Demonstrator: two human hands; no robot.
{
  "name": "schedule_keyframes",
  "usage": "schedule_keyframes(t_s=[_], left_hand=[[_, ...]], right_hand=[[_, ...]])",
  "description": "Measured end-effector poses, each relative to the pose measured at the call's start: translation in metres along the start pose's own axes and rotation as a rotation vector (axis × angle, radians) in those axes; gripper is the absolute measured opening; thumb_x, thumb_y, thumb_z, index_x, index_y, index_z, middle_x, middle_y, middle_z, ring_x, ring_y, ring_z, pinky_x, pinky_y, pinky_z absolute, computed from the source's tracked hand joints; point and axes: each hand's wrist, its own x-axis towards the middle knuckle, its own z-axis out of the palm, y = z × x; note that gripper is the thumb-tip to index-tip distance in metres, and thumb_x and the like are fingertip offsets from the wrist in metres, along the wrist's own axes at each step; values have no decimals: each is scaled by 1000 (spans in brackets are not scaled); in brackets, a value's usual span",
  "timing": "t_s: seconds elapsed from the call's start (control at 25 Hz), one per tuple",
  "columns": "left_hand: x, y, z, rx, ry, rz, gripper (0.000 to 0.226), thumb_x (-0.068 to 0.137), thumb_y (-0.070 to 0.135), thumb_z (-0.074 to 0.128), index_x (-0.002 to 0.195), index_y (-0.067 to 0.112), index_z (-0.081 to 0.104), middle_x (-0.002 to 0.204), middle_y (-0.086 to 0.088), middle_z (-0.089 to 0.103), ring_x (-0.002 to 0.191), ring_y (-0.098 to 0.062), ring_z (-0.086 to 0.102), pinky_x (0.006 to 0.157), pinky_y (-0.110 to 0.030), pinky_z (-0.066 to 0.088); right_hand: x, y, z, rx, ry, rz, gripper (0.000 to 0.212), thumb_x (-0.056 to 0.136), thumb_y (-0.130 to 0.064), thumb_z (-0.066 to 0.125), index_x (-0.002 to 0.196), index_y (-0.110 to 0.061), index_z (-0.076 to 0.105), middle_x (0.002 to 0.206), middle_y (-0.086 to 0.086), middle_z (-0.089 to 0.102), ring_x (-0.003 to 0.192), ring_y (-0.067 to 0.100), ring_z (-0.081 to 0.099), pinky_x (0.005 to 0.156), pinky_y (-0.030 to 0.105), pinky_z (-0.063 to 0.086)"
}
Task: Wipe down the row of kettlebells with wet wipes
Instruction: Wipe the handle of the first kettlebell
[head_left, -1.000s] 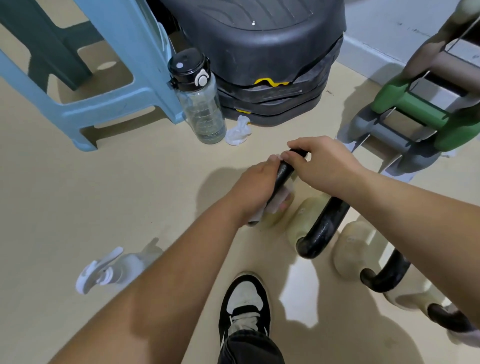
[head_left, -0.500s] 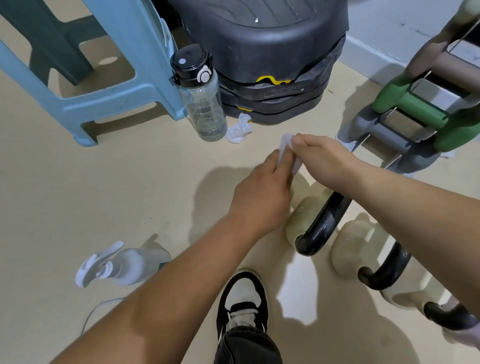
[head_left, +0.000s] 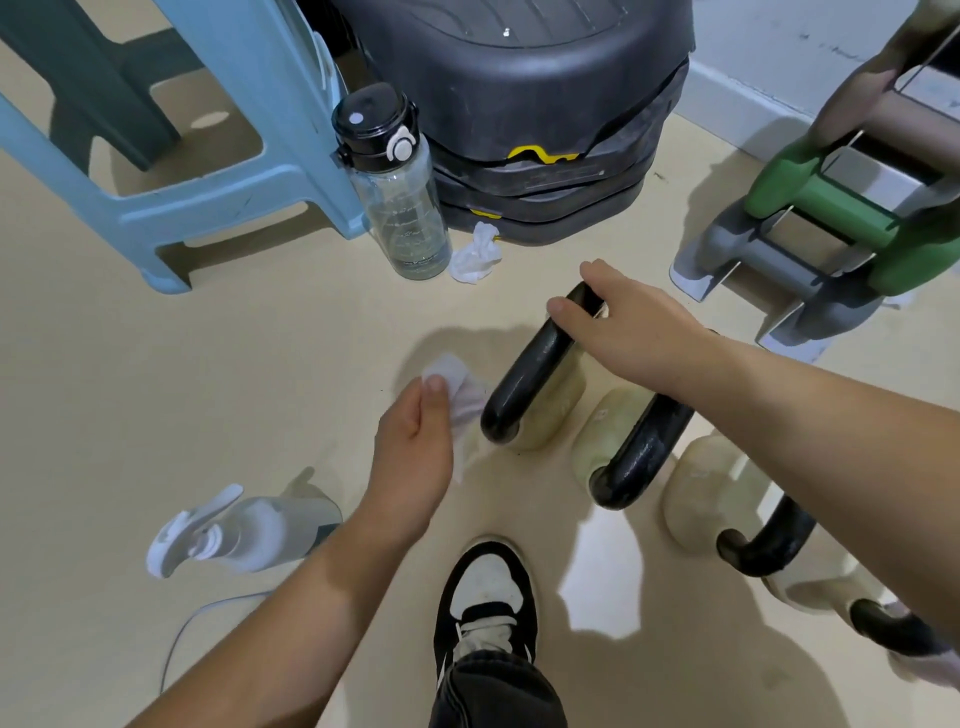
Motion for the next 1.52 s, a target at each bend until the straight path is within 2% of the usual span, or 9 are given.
schedule_keyframes(t_s=[0.16,0.44,0.64,0.76,0.84,1.0,1.2,1.4,1.52], left_hand=[[3,28,34,7,-59,11,41,110,38,35,94,14,64,80,14,66,66,-2,57,68,-23,45],[-49,16,37,-16,-57,56,36,109,39,37,87,27,62,69,20,60,64,3,53,62,-14,42],[8,18,6,185,83,96,45,109,44,34,103,15,67,91,6,72,88,-8,67,81,-32,53],[42,32,25,373,-149,363,33,110,35,40,113,17,68,103,3,71,95,-12,62,92,-39,51],[56,28,39,462,-440,307,25,105,36,48,125,32,64,113,14,70,100,-8,63,100,-38,50],[76,15,33,810,-687,479,65,98,30,60,155,43,33,155,30,36,134,-6,51,111,-34,43],[49,-4,18,586,-673,455,66,94,9,53,154,32,43,157,24,38,141,-8,47,117,-34,39],[26,25,5,-161,-311,-123,33,103,12,47,120,24,73,117,0,77,108,-15,72,105,-41,52],[-15,50,32,-238,-170,-64,29,108,21,41,112,28,70,104,19,74,91,3,67,87,-27,52]], right_hand=[[8,-3,13,33,-5,33,85,92,-63,50,157,-15,22,170,-1,4,146,25,34,101,37,36],[14,11,7,15,-59,-111,82,93,-54,57,159,-23,21,169,-9,12,151,14,27,117,28,26],[20,7,8,34,-80,-127,76,94,-55,55,158,-26,25,163,-13,28,144,16,37,105,24,30],[23,6,8,102,-82,-99,66,99,-49,50,158,-27,28,159,-11,34,142,15,39,102,22,28],[25,11,5,104,-80,-90,61,102,-46,45,158,-27,28,161,-12,32,143,15,38,104,20,25],[25,10,8,58,-76,-112,57,104,-44,40,157,-24,29,160,-9,35,142,16,38,101,20,23],[25,5,11,-39,-76,-138,56,106,-44,34,155,-18,29,161,-4,31,141,23,37,105,29,29],[30,13,14,-49,-85,-170,63,103,-53,33,159,-24,22,164,-13,25,144,18,34,111,30,28],[28,16,7,-3,-126,-168,65,102,-50,42,160,-27,20,165,-17,19,146,12,30,110,23,23]])
